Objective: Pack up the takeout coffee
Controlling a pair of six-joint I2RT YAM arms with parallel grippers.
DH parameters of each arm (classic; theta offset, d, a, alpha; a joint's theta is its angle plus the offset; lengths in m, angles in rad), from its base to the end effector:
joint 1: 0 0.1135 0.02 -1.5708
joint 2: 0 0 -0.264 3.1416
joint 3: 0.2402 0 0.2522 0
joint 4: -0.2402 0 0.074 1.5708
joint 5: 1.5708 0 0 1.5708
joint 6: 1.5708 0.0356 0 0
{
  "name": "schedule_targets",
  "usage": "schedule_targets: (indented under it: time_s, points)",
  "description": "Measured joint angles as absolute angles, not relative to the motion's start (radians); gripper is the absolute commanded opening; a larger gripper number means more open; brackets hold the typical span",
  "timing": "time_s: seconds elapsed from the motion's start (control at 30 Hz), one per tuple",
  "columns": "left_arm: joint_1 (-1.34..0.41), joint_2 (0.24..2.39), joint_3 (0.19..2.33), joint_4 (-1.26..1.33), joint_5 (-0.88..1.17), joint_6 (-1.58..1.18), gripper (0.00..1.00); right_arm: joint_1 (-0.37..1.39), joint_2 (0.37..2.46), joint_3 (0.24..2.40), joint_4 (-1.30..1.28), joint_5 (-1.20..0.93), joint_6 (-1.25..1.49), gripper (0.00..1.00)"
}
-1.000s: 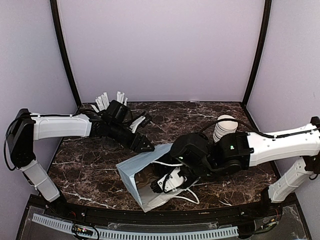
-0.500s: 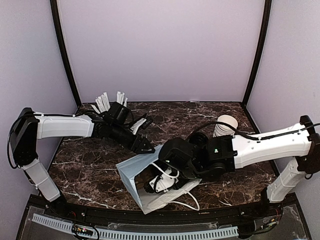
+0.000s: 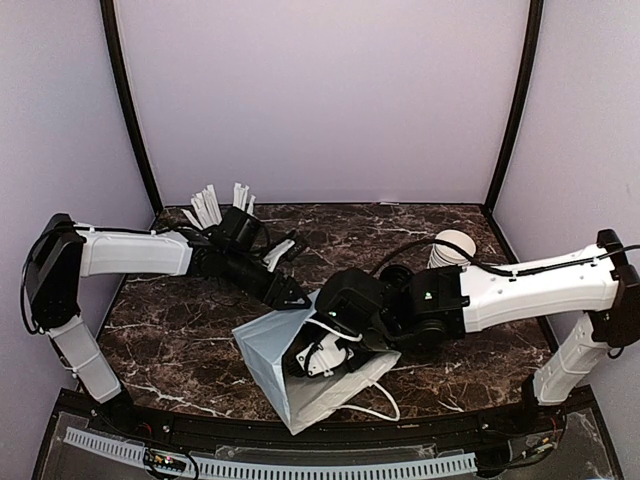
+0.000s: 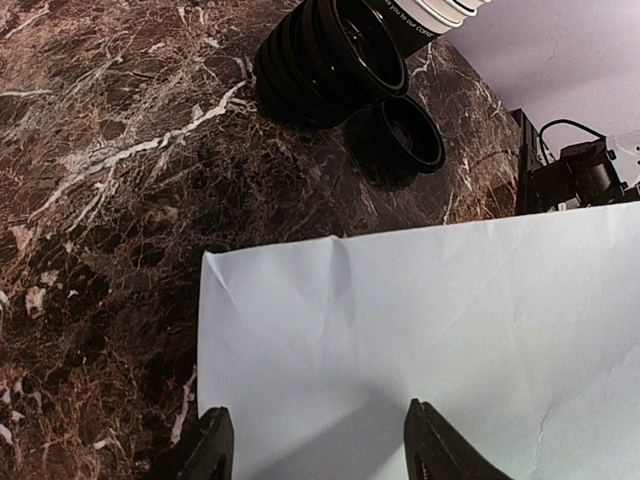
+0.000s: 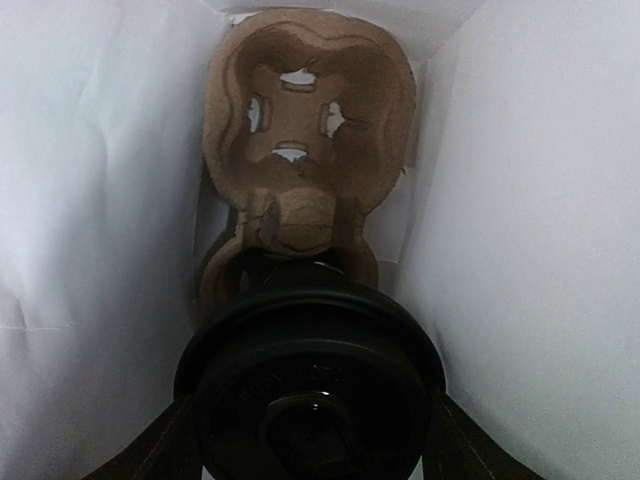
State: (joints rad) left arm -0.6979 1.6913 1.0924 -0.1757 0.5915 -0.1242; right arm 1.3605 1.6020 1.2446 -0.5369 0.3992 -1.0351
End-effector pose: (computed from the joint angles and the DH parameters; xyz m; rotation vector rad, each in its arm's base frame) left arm 0.2645 -0.2478 0.2146 0.9832 2.2358 -1.0838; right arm 0.0857 0.3351 0.2646 -2.1669 1.0309 -0.3414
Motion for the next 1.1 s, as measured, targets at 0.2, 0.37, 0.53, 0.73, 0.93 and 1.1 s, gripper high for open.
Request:
schedule_targets:
  time_s: [0.2, 0.37, 0.53, 0.73, 0.93, 1.1]
  points:
    - [-0.683, 1.709, 1.092, -0.169, 0.605, -0.116, 0.60, 1.327, 1.607, 1.245, -0.508, 0.367, -1.039, 0.38]
    - [-0.653, 1.710, 1.092, -0.174, 0.610, -0.112, 0.60, 1.294, 1.632, 1.268, -0.509, 0.318, -1.037, 0.38]
    - [-0.625, 1.710, 1.092, -0.179, 0.610, -0.112, 0.60, 1.272, 1.664, 1.325, -0.555, 0.276, -1.027, 0.38]
    - [-0.603, 1.709, 1.092, -0.183, 0.611, -0.112, 0.60, 1.262, 1.713, 1.420, -0.649, 0.239, -0.996, 0.38]
    - [-0.585, 1.699, 1.092, -0.208, 0.609, -0.107, 0.61, 1.260, 1.785, 1.579, -0.825, 0.176, -0.936, 0.38]
    - [-0.574, 1.676, 1.092, -0.232, 0.601, -0.097, 0.61, 1.250, 1.843, 1.680, -0.931, 0.123, -0.884, 0.38]
